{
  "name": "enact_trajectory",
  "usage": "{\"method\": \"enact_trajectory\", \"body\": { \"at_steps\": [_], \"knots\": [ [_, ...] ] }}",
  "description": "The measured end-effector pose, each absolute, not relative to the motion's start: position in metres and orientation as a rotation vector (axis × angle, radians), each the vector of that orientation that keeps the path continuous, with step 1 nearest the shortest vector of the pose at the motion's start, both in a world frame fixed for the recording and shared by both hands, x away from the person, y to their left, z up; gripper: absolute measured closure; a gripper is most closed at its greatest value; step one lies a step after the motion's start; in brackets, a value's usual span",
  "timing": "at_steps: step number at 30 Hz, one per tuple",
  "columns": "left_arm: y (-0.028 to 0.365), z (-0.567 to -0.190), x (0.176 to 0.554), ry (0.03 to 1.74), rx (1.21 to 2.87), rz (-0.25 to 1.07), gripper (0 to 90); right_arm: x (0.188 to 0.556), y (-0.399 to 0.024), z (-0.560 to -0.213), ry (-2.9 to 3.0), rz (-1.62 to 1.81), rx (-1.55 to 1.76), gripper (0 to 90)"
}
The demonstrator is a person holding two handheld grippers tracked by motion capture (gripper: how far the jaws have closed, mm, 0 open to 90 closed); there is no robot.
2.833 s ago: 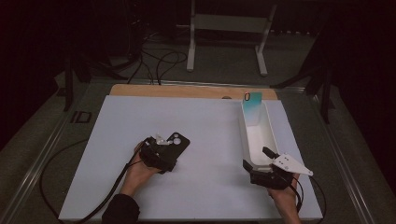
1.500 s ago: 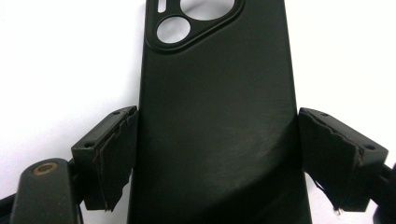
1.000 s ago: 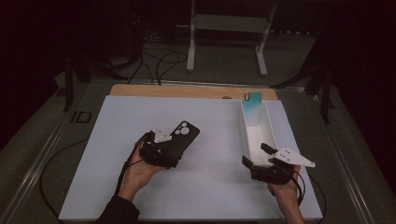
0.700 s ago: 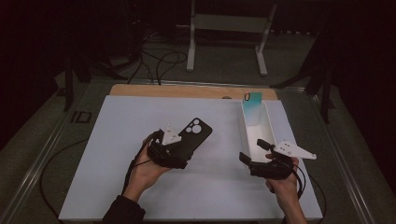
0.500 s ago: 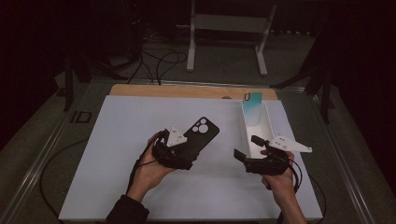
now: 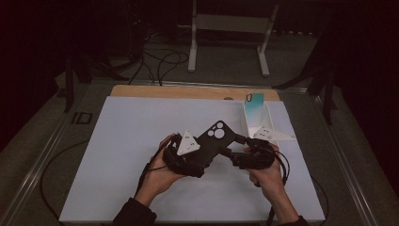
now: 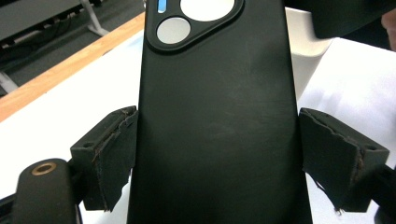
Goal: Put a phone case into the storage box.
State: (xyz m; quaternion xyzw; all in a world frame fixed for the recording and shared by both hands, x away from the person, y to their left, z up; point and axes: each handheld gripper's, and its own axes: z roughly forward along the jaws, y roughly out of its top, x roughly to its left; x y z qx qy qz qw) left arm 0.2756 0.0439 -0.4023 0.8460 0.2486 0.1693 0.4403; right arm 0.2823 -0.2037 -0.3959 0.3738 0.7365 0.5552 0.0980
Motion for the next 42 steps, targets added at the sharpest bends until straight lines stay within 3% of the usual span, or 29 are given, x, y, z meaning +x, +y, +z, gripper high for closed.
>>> {"method": "enact_trajectory", "body": {
  "at_steps": [6, 13, 16, 30, 34, 42],
  "knots": [
    [0.04, -0.402, 0.273, 0.598, 2.099, 0.416, 15.6, 0.285, -0.198, -0.396, 2.203, 1.679, 1.153, 49.5],
    [0.031, -0.404, 0.27, 0.579, 2.109, 0.428, 15.5, 0.284, -0.188, -0.396, 2.24, 1.698, 1.12, 63.7],
    [0.029, -0.405, 0.269, 0.577, 2.114, 0.421, 15.5, 0.283, -0.184, -0.395, 2.258, 1.719, 1.099, 75.2],
    [0.027, -0.406, 0.269, 0.58, 2.125, 0.424, 13.6, 0.276, -0.176, -0.392, 2.25, 1.732, 1.095, 83.2],
    [0.034, -0.404, 0.27, 0.577, 2.104, 0.388, 18.3, 0.275, -0.176, -0.389, 2.246, 1.71, 1.069, 85.7],
    [0.049, -0.406, 0.276, 0.604, 2.066, 0.288, 16.7, 0.273, -0.178, -0.386, 2.247, 1.703, 1.03, 85.8]
  ]
}}
